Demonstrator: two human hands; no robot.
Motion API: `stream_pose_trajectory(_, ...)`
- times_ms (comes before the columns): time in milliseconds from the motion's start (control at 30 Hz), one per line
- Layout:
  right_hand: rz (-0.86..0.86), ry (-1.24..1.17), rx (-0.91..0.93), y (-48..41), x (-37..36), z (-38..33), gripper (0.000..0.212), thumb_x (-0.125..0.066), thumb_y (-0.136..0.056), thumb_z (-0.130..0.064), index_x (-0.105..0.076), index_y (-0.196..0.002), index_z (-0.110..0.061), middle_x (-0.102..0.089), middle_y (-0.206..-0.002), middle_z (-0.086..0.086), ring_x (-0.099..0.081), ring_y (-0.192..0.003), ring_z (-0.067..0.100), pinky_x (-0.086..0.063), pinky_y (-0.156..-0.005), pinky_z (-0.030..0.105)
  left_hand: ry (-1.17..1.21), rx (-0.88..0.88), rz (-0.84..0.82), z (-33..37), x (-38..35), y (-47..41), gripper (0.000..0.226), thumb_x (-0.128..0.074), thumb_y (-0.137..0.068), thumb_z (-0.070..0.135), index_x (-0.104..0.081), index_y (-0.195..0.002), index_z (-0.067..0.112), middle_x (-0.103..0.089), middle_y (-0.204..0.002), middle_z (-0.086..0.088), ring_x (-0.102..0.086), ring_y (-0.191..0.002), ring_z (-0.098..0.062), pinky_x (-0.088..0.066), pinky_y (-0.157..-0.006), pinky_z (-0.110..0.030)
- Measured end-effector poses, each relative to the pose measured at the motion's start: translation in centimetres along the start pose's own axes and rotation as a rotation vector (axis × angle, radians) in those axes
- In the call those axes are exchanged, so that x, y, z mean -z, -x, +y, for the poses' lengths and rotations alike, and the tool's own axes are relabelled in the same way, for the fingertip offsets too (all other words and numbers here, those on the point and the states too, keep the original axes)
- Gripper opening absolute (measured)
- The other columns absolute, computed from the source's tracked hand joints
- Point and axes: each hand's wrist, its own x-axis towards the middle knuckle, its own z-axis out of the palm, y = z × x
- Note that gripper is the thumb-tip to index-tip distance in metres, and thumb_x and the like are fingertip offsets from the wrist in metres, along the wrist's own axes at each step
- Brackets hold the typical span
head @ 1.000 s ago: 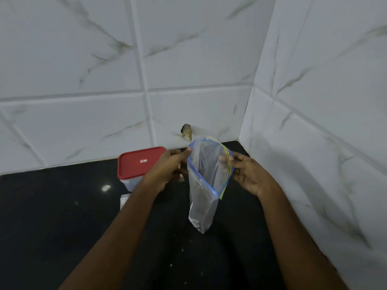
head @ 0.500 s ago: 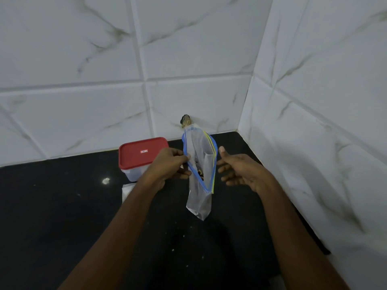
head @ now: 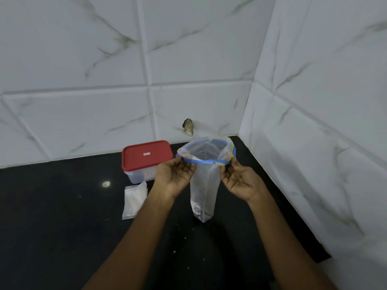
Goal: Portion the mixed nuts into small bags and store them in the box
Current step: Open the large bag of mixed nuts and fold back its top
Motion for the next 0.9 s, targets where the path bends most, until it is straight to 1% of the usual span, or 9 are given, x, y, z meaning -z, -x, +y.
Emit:
stream_pose_trajectory(100,-0.002,0.108,0.029,0.4,0.1,0.5,0.026,-0.058,-0.095,-0.021,-0.065,-0.115,-0.005,-0.074,-0.102,0.014,-0.073,-0.089,0.022,-0.062,-0.07,0.032,-0.391,-0.062,0.014,-0.6,0.4,0.5,0.011,-0.063,-0.092,0.017,-0.062,-0.096,0.007,-0.062,-0.076,-0.006,-0.061,-0.071,-0.017,-0.058,-0.069,-0.03)
stream_pose_trajectory(200,-0.034,0.385,0.084,1.3,0.1,0.4,0.036,-0.062,-0.094,-0.025,-0.061,-0.127,-0.011,-0.069,-0.116,0.016,-0.07,-0.098,0.022,-0.06,-0.072,0.031,-0.832,-0.1,-0.013,-0.8,1.0,1.5,0.041,-0.075,-0.079,0.019,-0.058,-0.115,0.008,-0.059,-0.08,-0.005,-0.059,-0.065,-0.014,-0.055,-0.059,-0.027)
stream_pose_trajectory(267,-0.062,0.593,0.109,2.0,-0.1,0.6,0.035,-0.063,-0.094,-0.021,-0.061,-0.128,-0.014,-0.066,-0.122,0.018,-0.069,-0.1,0.024,-0.06,-0.077,0.033,-0.945,-0.094,-0.025,-1.0,0.9,2.1,0.055,-0.076,-0.08,0.017,-0.051,-0.128,0.005,-0.063,-0.084,-0.008,-0.065,-0.064,-0.015,-0.055,-0.059,-0.028)
stream_pose_trajectory(400,-0.085,0.752,0.15,3.2,-0.6,1.1,0.034,-0.062,-0.093,-0.008,-0.058,-0.127,-0.011,-0.068,-0.12,0.016,-0.07,-0.104,0.028,-0.06,-0.082,0.038,-1.081,-0.145,0.024,-1.6,-0.1,3.2,0.037,-0.07,-0.088,0.017,-0.053,-0.119,0.007,-0.066,-0.093,-0.014,-0.071,-0.068,-0.019,-0.058,-0.062,-0.029)
stream_pose_trajectory(567,-0.082,0.857,0.205,4.0,-0.9,1.5,0.042,-0.062,-0.091,-0.002,-0.055,-0.13,-0.016,-0.067,-0.121,0.008,-0.067,-0.11,0.023,-0.058,-0.088,0.041,-1.406,-0.153,-0.01,-2.2,-0.3,4.5,0.017,-0.063,-0.094,0.026,-0.063,-0.096,0.009,-0.07,-0.083,-0.01,-0.071,-0.065,-0.016,-0.059,-0.06,-0.026)
stream_pose_trajectory(633,-0.056,0.858,0.211,4.1,-0.7,1.6,0.036,-0.061,-0.092,-0.004,-0.056,-0.126,-0.018,-0.068,-0.116,0.008,-0.069,-0.105,0.023,-0.059,-0.085,0.038,-1.335,-0.161,-0.021,-2.3,-0.3,4.7,0.011,-0.058,-0.096,0.019,-0.063,-0.097,0.009,-0.072,-0.085,-0.011,-0.072,-0.067,-0.016,-0.059,-0.061,-0.026)
stream_pose_trajectory(767,0.052,0.964,0.158,4.3,0.0,1.5,0.017,-0.059,-0.097,-0.011,-0.061,-0.112,-0.004,-0.067,-0.095,0.016,-0.065,-0.073,0.018,-0.059,-0.063,0.026,-0.983,-0.154,0.0,-2.3,-0.2,4.8,0.017,-0.047,-0.099,0.003,-0.061,-0.109,0.0,-0.073,-0.09,-0.015,-0.074,-0.077,-0.022,-0.061,-0.068,-0.029)
stream_pose_trajectory(833,0.064,0.904,0.168,4.2,0.4,1.5,0.01,-0.058,-0.097,-0.008,-0.063,-0.104,-0.004,-0.066,-0.089,0.014,-0.066,-0.072,0.016,-0.058,-0.062,0.024,-0.714,-0.102,-0.008,-2.3,0.1,4.7,0.021,-0.043,-0.098,-0.005,-0.058,-0.113,-0.005,-0.071,-0.095,-0.02,-0.073,-0.082,-0.026,-0.062,-0.071,-0.032)
stream_pose_trajectory(900,0.043,0.704,0.202,4.0,0.6,1.8,0.01,-0.055,-0.097,-0.002,-0.063,-0.103,-0.004,-0.068,-0.091,0.012,-0.069,-0.077,0.016,-0.06,-0.066,0.025,-0.407,-0.03,-0.008,-2.4,0.4,4.5,0.026,-0.039,-0.097,-0.01,-0.055,-0.118,-0.006,-0.07,-0.094,-0.024,-0.071,-0.083,-0.031,-0.061,-0.076,-0.035)
